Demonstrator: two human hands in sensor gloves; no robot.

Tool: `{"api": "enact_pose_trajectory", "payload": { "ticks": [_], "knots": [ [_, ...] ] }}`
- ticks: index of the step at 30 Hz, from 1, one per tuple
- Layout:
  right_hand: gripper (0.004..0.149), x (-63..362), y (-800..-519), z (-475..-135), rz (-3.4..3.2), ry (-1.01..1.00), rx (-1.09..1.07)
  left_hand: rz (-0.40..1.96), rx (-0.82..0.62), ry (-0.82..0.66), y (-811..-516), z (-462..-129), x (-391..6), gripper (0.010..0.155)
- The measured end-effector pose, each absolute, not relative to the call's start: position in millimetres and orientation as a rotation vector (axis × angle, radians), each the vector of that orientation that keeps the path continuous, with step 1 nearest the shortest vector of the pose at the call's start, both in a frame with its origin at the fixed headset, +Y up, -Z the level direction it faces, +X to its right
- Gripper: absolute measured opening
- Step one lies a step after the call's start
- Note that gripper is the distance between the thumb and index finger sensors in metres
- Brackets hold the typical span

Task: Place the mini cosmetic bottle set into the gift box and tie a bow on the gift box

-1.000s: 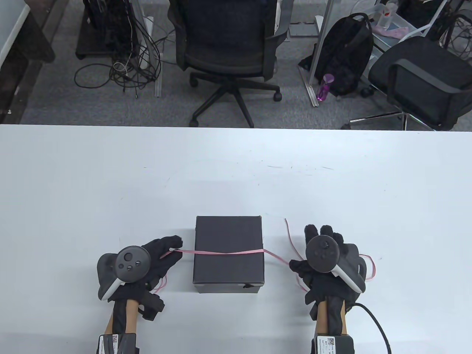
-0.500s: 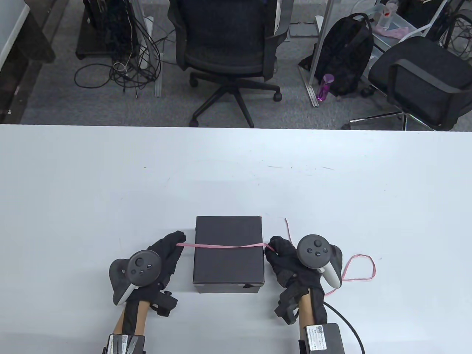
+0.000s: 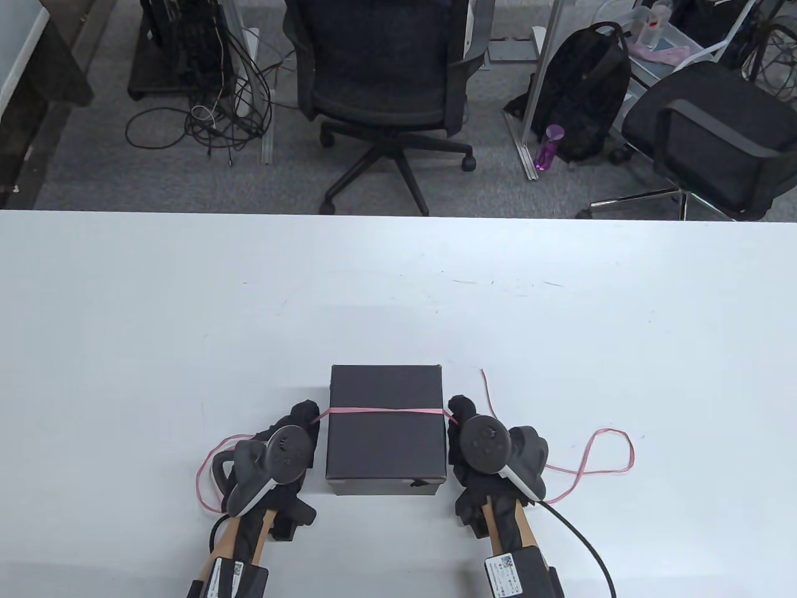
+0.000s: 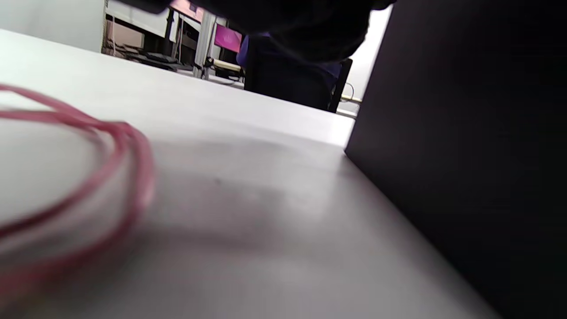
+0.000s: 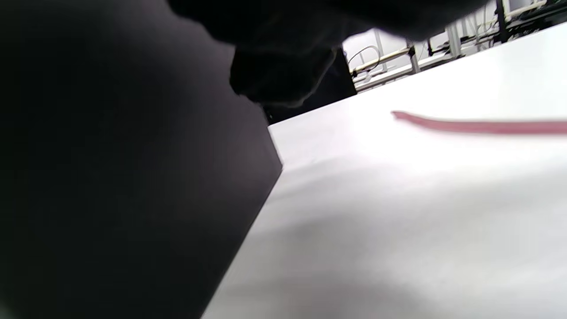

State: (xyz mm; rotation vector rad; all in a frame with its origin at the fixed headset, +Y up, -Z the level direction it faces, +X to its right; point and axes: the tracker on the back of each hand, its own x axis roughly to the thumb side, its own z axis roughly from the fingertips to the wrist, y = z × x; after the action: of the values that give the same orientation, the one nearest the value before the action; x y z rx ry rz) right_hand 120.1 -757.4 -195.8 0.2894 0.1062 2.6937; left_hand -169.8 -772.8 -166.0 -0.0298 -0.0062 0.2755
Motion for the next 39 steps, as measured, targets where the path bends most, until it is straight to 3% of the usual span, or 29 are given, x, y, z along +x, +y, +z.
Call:
{"api": "enact_pose_trajectory", "payload": {
  "ticks": [5, 15, 26, 34, 39],
  "knots": [
    [0.047, 119, -764, -197, 2.588, 0.219, 0.282, 0.322, -0.098, -0.023, -780, -166, -157, 0.045],
    [0.048, 121, -778, -200, 2.451, 0.368, 0.22, 0.58, -0.285, 0.08, -791, -167, -158, 0.045],
    [0.05, 126, -792, -200, 2.326, 0.489, 0.113, 0.623, -0.351, 0.109, -803, -171, -158, 0.047],
    [0.053, 124, -791, -196, 2.297, 0.465, 0.04, 0.737, -0.37, 0.189, -806, -166, -160, 0.052],
    [0.056, 127, -777, -193, 2.076, 0.52, 0.084, 1.013, -0.408, 0.138, -790, -165, -173, 0.055]
  ]
}}
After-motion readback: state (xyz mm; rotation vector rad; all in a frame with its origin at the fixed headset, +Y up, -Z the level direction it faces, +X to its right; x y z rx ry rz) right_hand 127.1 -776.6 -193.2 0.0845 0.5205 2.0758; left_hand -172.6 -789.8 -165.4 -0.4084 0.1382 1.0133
